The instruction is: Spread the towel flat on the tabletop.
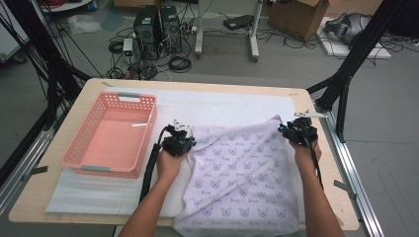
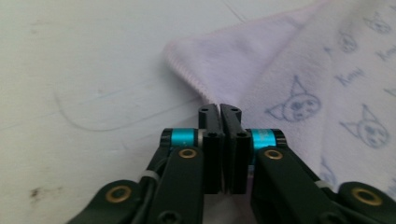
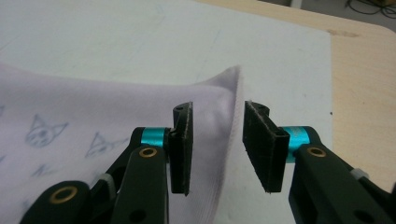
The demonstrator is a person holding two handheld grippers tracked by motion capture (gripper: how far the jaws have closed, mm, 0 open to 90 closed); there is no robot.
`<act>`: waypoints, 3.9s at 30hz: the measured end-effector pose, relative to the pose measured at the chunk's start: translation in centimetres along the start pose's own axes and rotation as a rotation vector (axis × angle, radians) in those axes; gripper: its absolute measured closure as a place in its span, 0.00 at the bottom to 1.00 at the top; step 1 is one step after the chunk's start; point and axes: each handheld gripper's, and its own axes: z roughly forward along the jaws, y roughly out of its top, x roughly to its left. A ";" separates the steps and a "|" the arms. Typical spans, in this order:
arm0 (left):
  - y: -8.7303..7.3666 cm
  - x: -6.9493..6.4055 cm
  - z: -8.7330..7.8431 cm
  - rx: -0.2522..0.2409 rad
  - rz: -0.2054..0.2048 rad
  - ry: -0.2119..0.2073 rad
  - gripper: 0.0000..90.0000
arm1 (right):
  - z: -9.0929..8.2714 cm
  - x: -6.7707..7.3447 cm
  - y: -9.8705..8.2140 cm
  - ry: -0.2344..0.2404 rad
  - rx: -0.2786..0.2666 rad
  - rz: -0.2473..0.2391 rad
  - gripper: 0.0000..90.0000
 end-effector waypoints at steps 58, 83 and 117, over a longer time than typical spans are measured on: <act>-2.8 -1.3 -4.5 -0.103 -0.017 -0.210 0.52 | -6.1 1.4 -9.2 0.116 0.016 -0.014 0.82; -10.4 -3.1 -11.5 -0.024 -0.084 -0.343 0.48 | -12.7 3.5 -13.8 0.246 0.040 -0.023 0.60; -12.3 -4.5 -13.4 -0.054 0.009 -0.209 0.95 | -17.6 4.7 -16.7 0.215 0.063 -0.012 0.69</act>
